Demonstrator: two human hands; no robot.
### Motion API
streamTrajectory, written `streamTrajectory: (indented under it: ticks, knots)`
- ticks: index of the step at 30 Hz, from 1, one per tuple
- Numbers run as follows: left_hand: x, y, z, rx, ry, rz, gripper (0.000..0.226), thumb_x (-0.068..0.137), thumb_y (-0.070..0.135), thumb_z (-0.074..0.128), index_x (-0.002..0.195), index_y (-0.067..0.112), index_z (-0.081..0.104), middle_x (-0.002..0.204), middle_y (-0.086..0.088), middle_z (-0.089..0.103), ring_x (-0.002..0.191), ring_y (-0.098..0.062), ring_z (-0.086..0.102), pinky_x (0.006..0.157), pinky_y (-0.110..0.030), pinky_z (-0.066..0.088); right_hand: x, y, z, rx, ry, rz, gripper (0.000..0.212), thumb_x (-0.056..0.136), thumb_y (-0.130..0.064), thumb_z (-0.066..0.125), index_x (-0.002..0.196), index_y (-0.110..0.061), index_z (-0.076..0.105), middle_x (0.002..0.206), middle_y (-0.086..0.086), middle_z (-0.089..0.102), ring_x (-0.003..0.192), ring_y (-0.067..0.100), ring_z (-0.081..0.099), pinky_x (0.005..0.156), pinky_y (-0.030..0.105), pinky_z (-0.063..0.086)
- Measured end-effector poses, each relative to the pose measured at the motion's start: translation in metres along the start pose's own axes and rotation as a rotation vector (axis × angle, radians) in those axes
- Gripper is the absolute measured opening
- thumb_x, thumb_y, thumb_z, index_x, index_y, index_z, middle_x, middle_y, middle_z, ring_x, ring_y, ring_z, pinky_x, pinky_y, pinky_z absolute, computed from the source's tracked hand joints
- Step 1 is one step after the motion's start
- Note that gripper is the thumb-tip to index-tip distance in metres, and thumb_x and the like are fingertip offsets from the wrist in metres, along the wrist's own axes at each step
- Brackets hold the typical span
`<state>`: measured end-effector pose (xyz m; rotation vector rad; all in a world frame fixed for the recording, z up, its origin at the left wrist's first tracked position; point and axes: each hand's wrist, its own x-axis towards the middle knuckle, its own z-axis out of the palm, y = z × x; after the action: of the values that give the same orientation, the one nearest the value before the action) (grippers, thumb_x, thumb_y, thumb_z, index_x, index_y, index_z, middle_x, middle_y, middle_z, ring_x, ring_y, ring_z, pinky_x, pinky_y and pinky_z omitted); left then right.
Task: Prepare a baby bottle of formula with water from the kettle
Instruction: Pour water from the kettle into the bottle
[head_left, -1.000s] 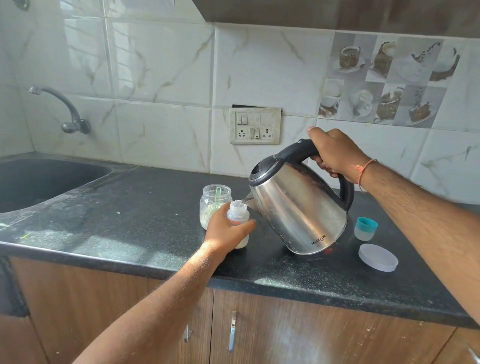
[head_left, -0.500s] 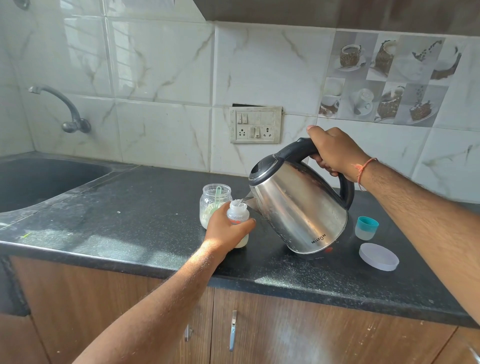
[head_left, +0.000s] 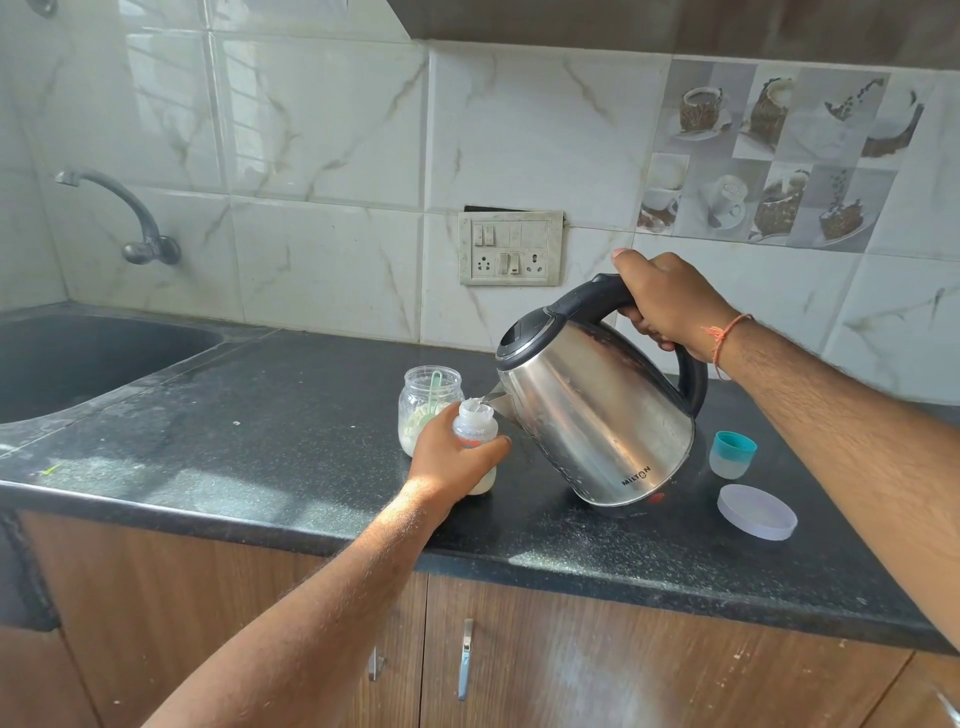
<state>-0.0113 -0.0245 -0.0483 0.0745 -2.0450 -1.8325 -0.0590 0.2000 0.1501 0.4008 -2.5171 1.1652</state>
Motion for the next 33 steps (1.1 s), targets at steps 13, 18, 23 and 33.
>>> streamTrajectory:
  ticks: [13,18,23,33]
  knots:
    - [-0.0012,0.0012,-0.0012,-0.009,-0.005,-0.001,0.025,0.085,0.01,0.087,0.103,0.022,0.074,0.096,-0.007,0.082,0.083,-0.017,0.073,0.075,-0.027,0.058,-0.0015,-0.0019,0.0,-0.011,0.002,-0.008,0.061,0.104,-0.051,0.039,0.06,-0.012,0.054,0.042,-0.004,0.044,0.036,0.014,0.035,0.047,0.026,0.033]
    - [-0.0009,0.0012,-0.0012,-0.01,-0.004,-0.01,0.025,0.087,0.008,0.086,0.103,0.023,0.074,0.097,-0.007,0.082,0.083,-0.017,0.073,0.075,-0.028,0.057,-0.0016,-0.0021,0.0007,-0.01,0.003,-0.005,0.062,0.104,-0.052,0.039,0.058,-0.012,0.052,0.041,-0.005,0.044,0.039,0.017,0.034,0.047,0.025,0.032]
    - [0.0003,-0.0002,-0.0007,-0.014,0.001,-0.008,0.024,0.088,0.006,0.085,0.1,0.023,0.073,0.089,0.0,0.08,0.079,-0.015,0.071,0.074,-0.026,0.056,-0.0016,-0.0028,0.0009,-0.014,0.012,0.001,0.062,0.105,-0.052,0.039,0.06,-0.013,0.053,0.041,-0.006,0.045,0.041,0.018,0.036,0.047,0.025,0.032]
    - [0.0012,-0.0014,-0.0009,-0.009,0.005,0.002,0.024,0.088,0.007,0.085,0.102,0.022,0.074,0.093,-0.004,0.081,0.079,-0.015,0.073,0.073,-0.025,0.056,-0.0023,-0.004,0.0015,-0.018,0.015,0.002,0.06,0.104,-0.051,0.039,0.061,-0.012,0.053,0.041,-0.006,0.047,0.039,0.016,0.036,0.047,0.025,0.033]
